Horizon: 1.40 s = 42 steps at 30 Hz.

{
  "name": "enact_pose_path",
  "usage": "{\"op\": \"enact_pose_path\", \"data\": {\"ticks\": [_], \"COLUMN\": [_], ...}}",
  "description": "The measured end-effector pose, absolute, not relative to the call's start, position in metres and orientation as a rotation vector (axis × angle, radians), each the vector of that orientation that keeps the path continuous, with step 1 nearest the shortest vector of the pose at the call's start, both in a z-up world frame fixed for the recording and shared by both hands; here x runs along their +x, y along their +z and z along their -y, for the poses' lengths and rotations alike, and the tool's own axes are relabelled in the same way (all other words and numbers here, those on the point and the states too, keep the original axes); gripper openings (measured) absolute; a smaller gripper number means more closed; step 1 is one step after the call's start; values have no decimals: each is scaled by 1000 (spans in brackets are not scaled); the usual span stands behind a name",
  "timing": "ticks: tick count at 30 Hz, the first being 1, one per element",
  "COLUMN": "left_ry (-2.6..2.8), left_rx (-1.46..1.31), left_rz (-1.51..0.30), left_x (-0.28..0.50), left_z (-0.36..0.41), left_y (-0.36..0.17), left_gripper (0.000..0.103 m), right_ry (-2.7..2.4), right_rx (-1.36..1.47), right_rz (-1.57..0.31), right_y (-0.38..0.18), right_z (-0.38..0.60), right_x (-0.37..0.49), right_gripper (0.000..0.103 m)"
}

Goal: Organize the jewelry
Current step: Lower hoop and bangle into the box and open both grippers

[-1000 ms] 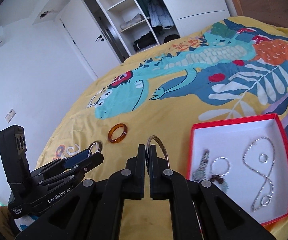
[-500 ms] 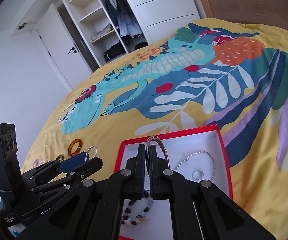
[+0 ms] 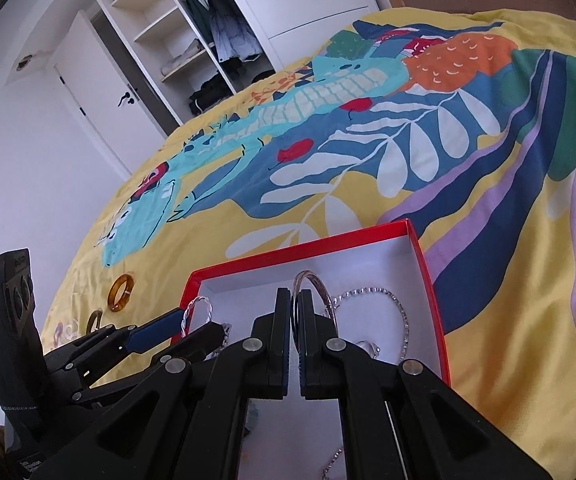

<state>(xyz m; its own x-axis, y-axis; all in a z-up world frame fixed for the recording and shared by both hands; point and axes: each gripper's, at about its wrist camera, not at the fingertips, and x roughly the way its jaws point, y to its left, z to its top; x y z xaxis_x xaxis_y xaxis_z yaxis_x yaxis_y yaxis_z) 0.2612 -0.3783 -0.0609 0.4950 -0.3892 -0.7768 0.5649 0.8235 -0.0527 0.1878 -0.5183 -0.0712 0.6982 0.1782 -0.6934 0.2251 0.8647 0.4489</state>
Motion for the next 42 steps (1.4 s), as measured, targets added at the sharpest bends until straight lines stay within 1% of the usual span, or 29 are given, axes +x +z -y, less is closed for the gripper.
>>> {"op": "enact_pose_path", "data": {"ticks": [14, 25, 30, 34, 39, 42], "left_ry": [-573, -568, -560, -559, -568, -574], "left_rx": [228, 246, 256, 262, 243, 231], "left_rz": [-927, -932, -925, -923, -932, -925], "left_x": [260, 255, 254, 252, 249, 248], "left_z": [377, 376, 376, 376, 375, 372], "left_y": [-77, -87, -88, -88, -85, -79], "left_gripper": [36, 36, 37, 37, 37, 39], "right_ry": [-72, -121, -138, -152, -163, -165], "right_rx": [547, 544, 501, 472, 470, 470], "right_rz": [-807, -891, -904, -914, -921, -913], "right_y": [-75, -104, -104, -104, -102, -97], "right_z": [532, 536, 532, 529, 530, 530], "right_x": [178, 163, 162, 160, 156, 153], "right_gripper": [3, 4, 4, 8, 8, 14]}}
